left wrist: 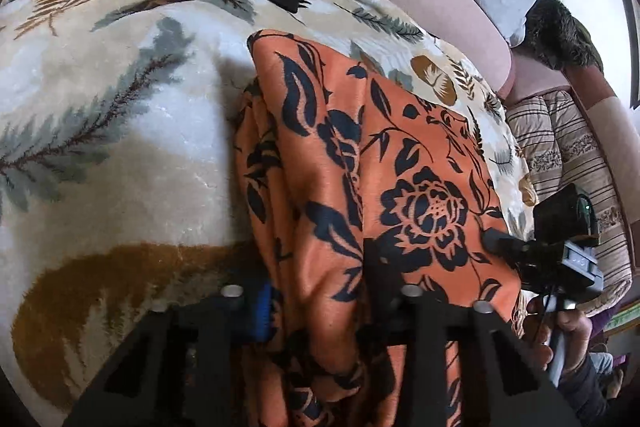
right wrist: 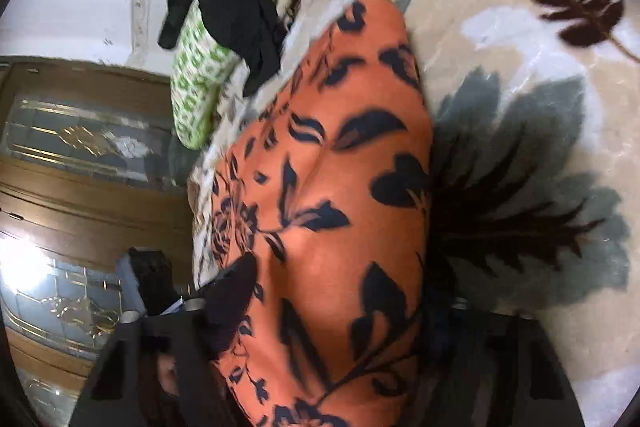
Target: Fold small clothes
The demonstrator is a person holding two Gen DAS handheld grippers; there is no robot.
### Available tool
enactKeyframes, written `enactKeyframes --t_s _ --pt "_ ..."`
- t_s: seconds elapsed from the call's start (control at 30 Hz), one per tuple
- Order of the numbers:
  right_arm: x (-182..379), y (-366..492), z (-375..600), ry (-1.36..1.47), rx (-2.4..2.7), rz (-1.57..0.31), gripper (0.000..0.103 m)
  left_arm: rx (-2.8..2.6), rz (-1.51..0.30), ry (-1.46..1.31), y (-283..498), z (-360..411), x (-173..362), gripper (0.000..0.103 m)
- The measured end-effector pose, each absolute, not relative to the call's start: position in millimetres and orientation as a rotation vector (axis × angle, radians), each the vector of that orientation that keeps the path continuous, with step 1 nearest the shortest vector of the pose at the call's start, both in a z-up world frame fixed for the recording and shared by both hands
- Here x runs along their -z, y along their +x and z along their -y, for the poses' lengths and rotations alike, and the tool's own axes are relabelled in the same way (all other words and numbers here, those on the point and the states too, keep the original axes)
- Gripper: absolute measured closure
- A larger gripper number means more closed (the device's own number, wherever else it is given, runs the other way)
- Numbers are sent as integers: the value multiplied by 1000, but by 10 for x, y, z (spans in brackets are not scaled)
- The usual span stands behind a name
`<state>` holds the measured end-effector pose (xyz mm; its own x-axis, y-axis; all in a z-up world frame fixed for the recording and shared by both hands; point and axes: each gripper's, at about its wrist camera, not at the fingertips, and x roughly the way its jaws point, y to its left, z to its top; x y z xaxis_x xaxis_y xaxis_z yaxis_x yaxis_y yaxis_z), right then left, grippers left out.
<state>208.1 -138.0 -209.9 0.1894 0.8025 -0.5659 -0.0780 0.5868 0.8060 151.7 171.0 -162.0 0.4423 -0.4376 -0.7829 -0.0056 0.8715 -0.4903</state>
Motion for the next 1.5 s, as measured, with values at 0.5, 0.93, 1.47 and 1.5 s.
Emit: enactKeyframes --t_s 0.5,0.93,1.47,1.5 --pt "1134 1914 2063 616 -737 -1019 62 402 -891 -337 1592 -816 688 73" --pt "1435 2516 2772 602 -643 -1053 62 401 -960 -362 2184 -284 1205 72" --pt "1249 2134 2769 563 -599 -987 34 412 -859 -165 1722 -220 959 59" --pt "1274 2097 2689 572 -640 -999 33 419 -882 -147 1717 -169 1040 59"
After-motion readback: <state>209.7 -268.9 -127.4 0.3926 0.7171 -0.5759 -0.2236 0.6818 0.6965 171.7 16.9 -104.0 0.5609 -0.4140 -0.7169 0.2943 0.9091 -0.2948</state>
